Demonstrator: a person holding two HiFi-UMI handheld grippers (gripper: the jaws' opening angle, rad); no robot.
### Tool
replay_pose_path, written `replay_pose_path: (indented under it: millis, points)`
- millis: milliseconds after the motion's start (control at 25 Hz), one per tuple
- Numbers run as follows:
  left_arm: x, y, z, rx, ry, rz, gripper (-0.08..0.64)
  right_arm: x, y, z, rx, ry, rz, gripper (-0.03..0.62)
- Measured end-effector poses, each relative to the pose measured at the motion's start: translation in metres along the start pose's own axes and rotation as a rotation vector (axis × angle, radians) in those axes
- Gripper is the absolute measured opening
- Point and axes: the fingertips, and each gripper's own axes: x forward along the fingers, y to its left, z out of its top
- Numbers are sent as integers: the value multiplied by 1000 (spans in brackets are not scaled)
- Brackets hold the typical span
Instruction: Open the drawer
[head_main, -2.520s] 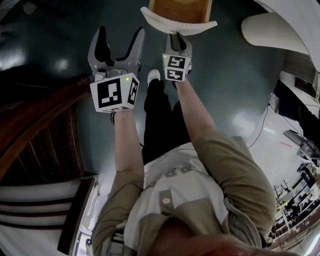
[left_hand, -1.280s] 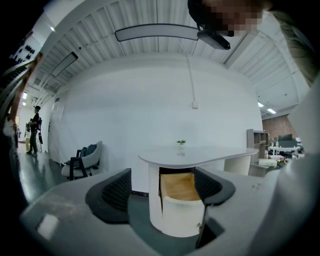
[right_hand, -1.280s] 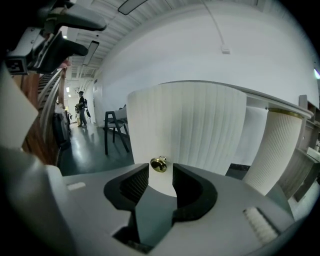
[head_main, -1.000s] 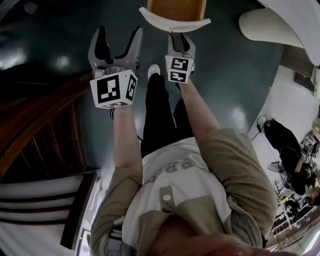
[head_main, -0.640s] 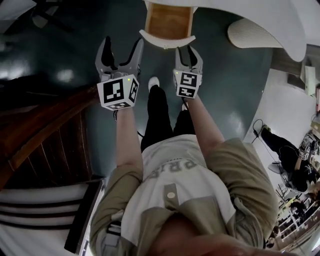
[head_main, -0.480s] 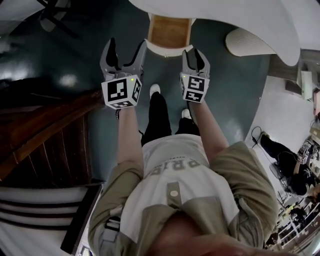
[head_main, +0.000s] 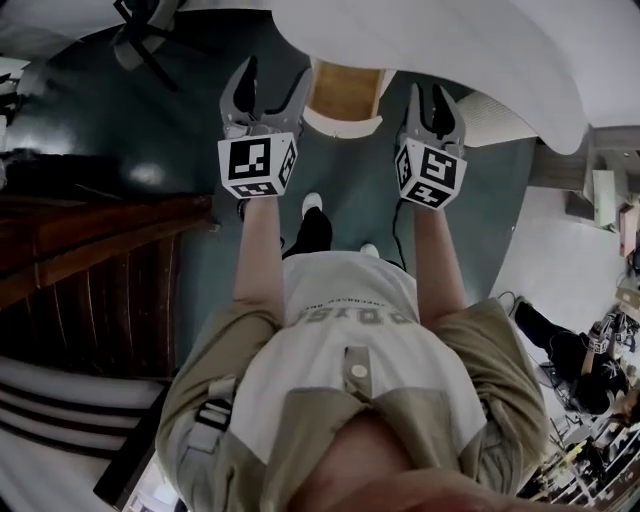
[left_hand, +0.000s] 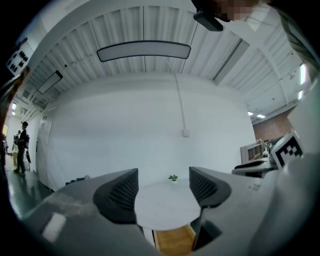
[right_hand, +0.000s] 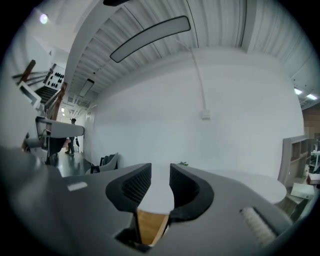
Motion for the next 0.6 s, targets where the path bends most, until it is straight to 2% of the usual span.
replay_pose_path:
  millis: [120,200,240,360,600]
  points:
    - [-9,-6,7,13,7,15,252,-11,-10,22,3,-22,-19,74]
    - [-13,-6,10,20,3,31,126,-15,-14,30,-2,-25,-23,18]
    - [-15,-7,11,20,-1,32,92,-17,-15,34,-9,-25,-25,5]
    - [-17,-8,13,19,-9,18,12,-20,-15,43,-24,-37,-31,5]
    - [-19,-7,22,13,-35,6,5,-26,-15,57,-23,-79,-51,3]
